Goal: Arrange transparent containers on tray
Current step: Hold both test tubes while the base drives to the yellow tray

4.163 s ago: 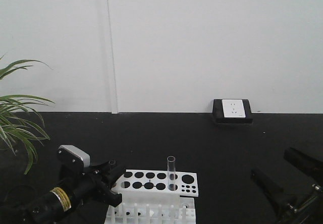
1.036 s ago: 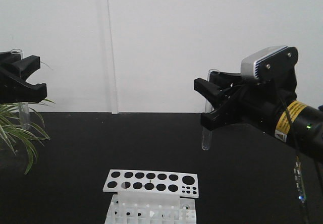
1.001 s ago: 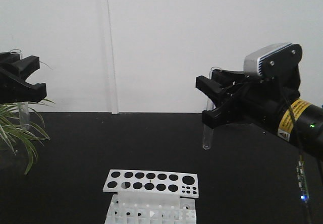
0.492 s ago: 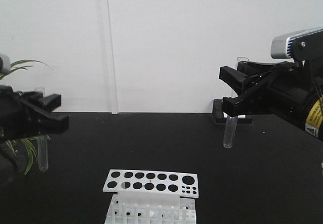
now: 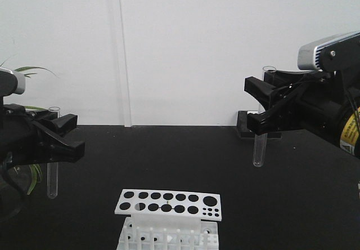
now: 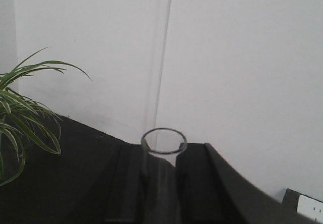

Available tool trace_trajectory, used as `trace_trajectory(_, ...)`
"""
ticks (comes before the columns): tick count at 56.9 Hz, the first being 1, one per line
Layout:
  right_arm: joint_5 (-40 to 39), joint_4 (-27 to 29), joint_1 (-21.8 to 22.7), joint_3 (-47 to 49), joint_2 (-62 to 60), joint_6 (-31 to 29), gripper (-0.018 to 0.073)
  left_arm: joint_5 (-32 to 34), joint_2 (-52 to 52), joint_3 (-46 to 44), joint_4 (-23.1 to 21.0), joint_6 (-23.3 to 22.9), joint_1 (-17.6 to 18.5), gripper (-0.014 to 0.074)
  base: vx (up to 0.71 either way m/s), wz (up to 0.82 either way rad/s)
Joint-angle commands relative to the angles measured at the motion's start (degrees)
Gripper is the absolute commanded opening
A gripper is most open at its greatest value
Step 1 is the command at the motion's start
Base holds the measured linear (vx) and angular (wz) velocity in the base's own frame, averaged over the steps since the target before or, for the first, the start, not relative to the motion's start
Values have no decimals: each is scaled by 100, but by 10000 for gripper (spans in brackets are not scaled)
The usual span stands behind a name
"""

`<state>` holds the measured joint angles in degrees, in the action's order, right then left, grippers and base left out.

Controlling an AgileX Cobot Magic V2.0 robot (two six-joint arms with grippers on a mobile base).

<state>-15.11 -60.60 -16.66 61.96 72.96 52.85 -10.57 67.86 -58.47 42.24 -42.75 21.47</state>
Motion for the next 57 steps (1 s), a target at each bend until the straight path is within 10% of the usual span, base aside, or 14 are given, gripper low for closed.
trace_trajectory(1, -217, 42, 2, 174, -186, -14, -11, 286, -133, -153, 19, -8, 35, -8, 0, 0)
trace_trajectory(57, -225, 41, 2, 174, -186, -19, -11, 286, -133, -153, 19, -8, 35, -8, -2, 0)
